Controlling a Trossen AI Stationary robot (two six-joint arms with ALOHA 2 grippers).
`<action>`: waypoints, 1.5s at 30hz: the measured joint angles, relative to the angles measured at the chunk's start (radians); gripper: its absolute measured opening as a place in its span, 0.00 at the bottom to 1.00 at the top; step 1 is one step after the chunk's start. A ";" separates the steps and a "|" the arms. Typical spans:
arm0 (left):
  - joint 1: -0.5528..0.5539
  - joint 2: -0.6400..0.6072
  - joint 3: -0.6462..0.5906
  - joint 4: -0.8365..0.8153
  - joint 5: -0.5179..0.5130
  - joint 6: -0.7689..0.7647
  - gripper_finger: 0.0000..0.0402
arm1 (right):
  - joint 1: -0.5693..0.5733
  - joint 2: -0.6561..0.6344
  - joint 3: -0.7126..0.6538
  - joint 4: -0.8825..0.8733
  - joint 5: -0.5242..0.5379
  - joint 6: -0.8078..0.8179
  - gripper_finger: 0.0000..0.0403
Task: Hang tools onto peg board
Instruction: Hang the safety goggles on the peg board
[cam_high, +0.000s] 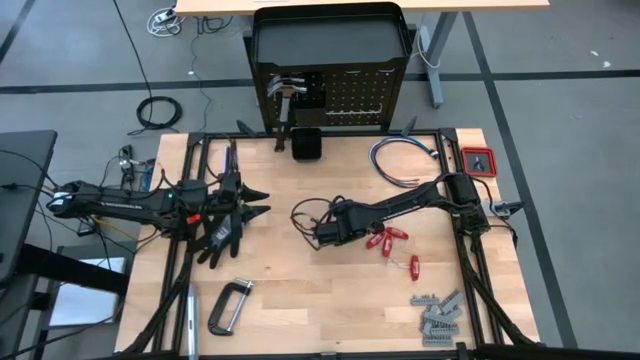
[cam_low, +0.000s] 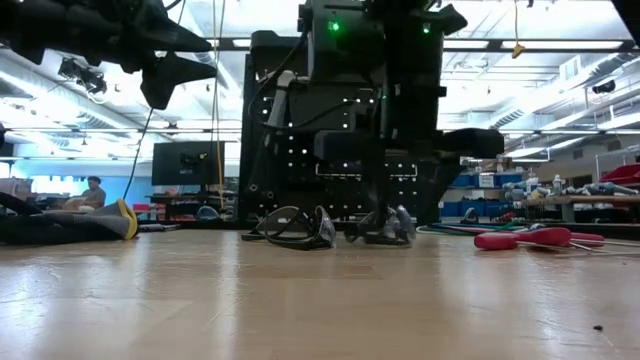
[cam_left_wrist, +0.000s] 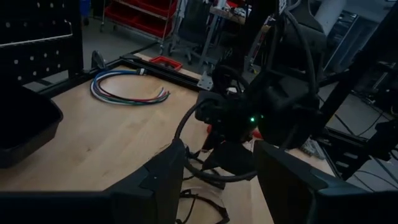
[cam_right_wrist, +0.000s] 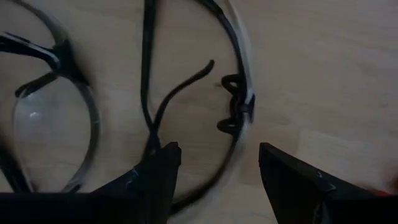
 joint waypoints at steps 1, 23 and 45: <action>0.000 0.000 0.000 0.001 0.000 0.000 0.49 | 0.000 0.000 -0.006 0.001 -0.001 0.002 0.57; 0.000 0.000 0.000 0.023 -0.002 -0.008 0.49 | 0.014 0.000 -0.025 0.014 -0.020 -0.034 0.04; -0.040 0.135 -0.111 0.419 0.129 0.153 0.49 | 0.088 -0.228 -0.022 0.741 0.605 -0.977 0.04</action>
